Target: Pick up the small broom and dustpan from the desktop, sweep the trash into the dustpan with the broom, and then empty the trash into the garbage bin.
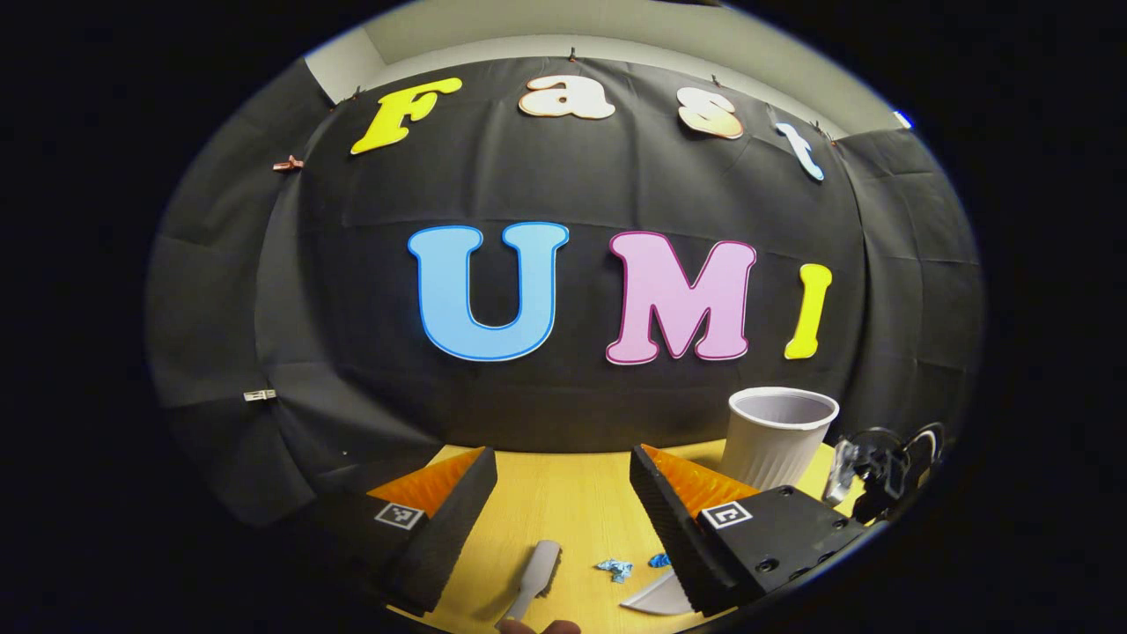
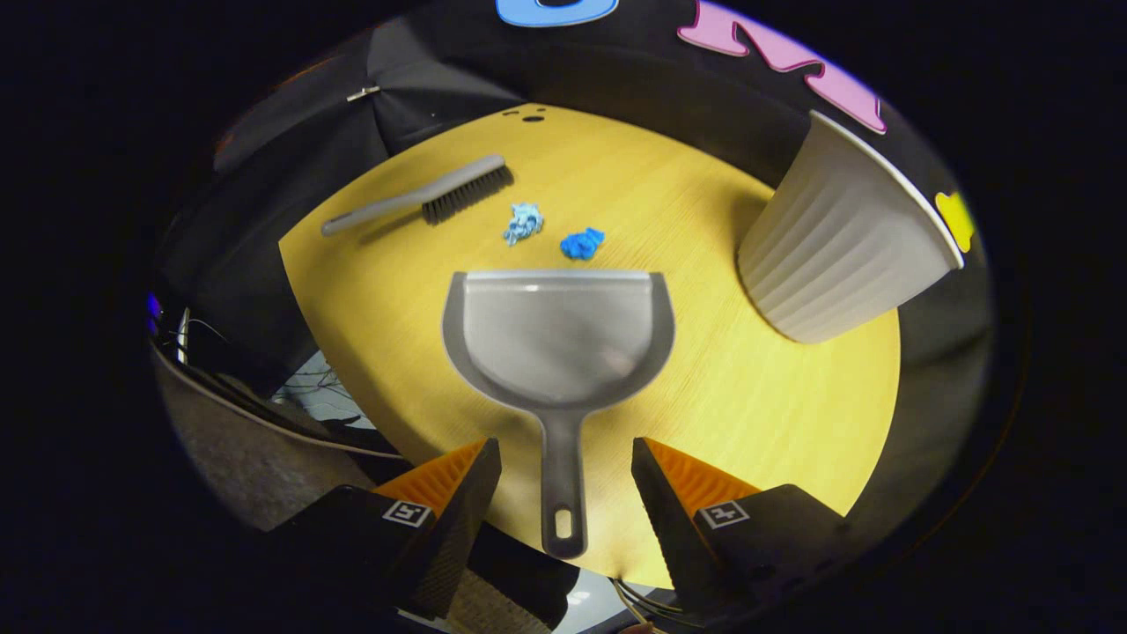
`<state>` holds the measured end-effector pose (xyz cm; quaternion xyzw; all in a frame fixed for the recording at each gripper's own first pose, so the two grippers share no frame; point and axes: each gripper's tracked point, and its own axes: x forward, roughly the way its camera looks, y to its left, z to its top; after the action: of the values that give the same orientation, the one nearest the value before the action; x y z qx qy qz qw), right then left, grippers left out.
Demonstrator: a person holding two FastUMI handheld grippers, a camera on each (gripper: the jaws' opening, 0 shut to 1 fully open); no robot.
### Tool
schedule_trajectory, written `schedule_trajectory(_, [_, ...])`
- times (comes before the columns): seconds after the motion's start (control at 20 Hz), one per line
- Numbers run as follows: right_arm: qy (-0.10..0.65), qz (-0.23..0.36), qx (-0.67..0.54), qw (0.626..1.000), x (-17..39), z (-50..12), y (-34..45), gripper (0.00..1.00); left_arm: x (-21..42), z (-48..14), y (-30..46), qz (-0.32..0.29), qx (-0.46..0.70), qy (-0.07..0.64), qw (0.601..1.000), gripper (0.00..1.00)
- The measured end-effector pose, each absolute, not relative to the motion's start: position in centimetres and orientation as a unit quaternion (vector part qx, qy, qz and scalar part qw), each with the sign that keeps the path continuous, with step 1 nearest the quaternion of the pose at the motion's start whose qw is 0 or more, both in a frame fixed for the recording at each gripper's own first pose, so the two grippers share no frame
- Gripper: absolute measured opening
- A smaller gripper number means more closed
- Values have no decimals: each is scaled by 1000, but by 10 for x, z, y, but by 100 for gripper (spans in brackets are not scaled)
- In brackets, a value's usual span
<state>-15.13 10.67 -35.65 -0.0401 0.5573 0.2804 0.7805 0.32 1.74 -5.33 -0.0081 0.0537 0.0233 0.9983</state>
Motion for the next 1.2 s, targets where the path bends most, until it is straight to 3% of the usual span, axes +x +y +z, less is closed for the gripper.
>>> schedule_trajectory(0.3, [602, 269, -12, 752, -154, -407, 126, 88, 0, -75, 33, 32, 0, 84, 996, 98])
schedule_trajectory(0.35, [603, 265, -10, 752, -151, -411, 128, 92, -1, -81, 35, 31, 3, 93, 995, 98])
schedule_trajectory(0.4, [606, 263, -8, 750, -148, -414, 131, 83, 0, -88, 39, 33, 3, 102, 994, 98])
schedule_trajectory(0.55, [614, 257, -9, 746, -144, -420, 134, 75, 3, -103, 47, 35, -2, 125, 991, 98])
schedule_trajectory(0.65, [622, 247, -23, 742, -144, -428, 131, 64, 4, -109, 50, 36, -1, 134, 990, 99])
schedule_trajectory(0.7, [626, 244, -29, 740, -143, -430, 130, 52, 5, -112, 51, 35, 2, 136, 990, 98])
schedule_trajectory(0.75, [631, 241, -33, 737, -143, -428, 127, 50, 7, -113, 51, 32, 7, 136, 990, 99])
schedule_trajectory(0.8, [633, 240, -31, 736, -144, -431, 129, 38, 8, -117, 51, 29, 11, 137, 990, 99])
schedule_trajectory(0.85, [634, 239, -31, 735, -142, -431, 129, 41, 8, -121, 50, 23, 14, 144, 989, 99])
schedule_trajectory(0.9, [634, 241, -29, 734, -140, -432, 132, 35, 9, -128, 49, 16, 14, 153, 988, 98])
schedule_trajectory(0.95, [631, 242, -30, 736, -139, -431, 132, 39, 9, -137, 46, 5, 13, 170, 985, 98])
schedule_trajectory(1.0, [624, 241, -31, 742, -137, -431, 131, 32, 7, -148, 43, -6, 12, 188, 982, 98])
schedule_trajectory(1.05, [616, 243, -32, 749, -135, -430, 132, 36, 4, -160, 40, -18, 11, 210, 977, 99])
schedule_trajectory(1.2, [598, 251, -38, 760, -135, -429, 130, 36, 0, -202, 34, -48, 17, 285, 957, 99])
